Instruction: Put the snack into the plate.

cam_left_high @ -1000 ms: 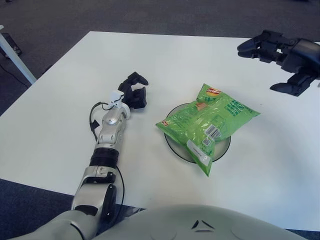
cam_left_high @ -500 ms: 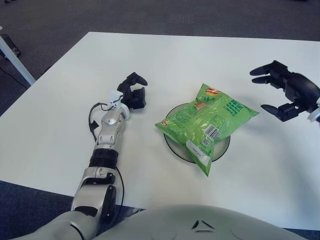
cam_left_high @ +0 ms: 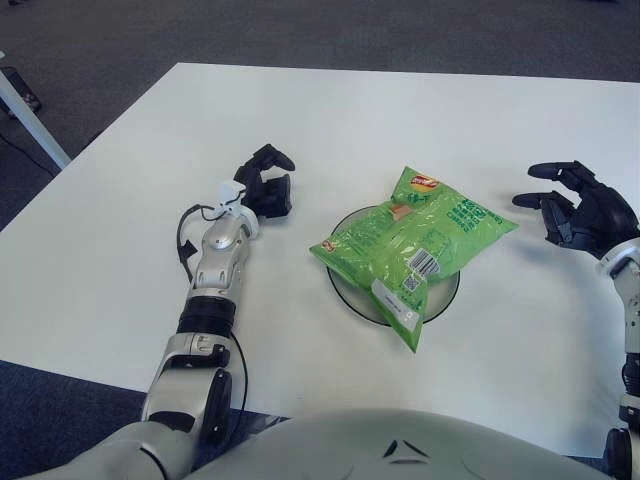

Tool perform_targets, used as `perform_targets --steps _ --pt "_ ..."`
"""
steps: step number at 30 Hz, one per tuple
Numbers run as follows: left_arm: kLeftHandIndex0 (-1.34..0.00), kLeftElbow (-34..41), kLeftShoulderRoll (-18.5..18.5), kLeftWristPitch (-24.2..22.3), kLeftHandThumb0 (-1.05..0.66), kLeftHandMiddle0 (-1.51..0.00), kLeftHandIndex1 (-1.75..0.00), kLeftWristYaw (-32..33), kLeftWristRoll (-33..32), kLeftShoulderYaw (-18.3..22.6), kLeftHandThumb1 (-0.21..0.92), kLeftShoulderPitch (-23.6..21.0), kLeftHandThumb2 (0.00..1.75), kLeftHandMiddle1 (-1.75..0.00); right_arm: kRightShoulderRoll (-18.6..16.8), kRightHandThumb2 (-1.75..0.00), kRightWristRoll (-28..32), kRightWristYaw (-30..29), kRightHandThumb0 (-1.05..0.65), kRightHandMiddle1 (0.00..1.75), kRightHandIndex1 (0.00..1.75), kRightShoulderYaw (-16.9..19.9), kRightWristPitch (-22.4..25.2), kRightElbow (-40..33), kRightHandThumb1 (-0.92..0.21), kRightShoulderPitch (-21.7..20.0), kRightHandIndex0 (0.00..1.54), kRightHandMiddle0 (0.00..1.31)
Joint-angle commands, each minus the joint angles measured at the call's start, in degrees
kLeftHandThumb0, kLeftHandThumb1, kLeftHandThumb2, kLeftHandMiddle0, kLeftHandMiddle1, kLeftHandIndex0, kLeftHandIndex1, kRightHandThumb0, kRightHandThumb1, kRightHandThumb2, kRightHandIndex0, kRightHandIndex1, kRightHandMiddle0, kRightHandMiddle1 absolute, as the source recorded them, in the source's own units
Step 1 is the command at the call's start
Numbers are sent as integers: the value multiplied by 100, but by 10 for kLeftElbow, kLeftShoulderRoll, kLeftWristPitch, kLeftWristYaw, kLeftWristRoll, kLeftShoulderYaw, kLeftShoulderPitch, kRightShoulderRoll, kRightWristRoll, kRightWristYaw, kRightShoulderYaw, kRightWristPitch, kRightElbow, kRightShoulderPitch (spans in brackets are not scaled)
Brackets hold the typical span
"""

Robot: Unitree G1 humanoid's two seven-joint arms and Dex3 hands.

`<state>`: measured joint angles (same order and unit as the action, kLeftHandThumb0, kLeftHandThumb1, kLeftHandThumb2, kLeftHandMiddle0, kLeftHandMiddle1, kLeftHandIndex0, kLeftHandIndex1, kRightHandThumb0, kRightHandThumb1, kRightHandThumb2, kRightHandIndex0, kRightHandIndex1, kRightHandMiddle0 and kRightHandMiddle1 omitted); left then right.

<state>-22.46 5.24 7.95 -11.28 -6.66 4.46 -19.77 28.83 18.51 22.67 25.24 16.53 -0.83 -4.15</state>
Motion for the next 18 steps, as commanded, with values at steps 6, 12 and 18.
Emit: perform_targets --steps 6,12,18 --pt "-54 -24 -5 -18 -45 -114 -175 -5 -1 -4 41 42 120 -175 -66 -82 4 -71 -3 170 154 -11 2 -10 -68 -11 45 16" --pt "-54 -25 -10 -12 -45 -114 -175 5 1 -1 40 42 121 -175 -104 -94 -11 -117 -1 174 152 -22 -18 3 -57 -9 51 28" --pt "-56 -29 -14 -3 -46 -115 -175 20 8 1 39 41 123 -175 -147 -103 -34 -163 -1 175 148 -38 -78 60 -49 -18 57 35"
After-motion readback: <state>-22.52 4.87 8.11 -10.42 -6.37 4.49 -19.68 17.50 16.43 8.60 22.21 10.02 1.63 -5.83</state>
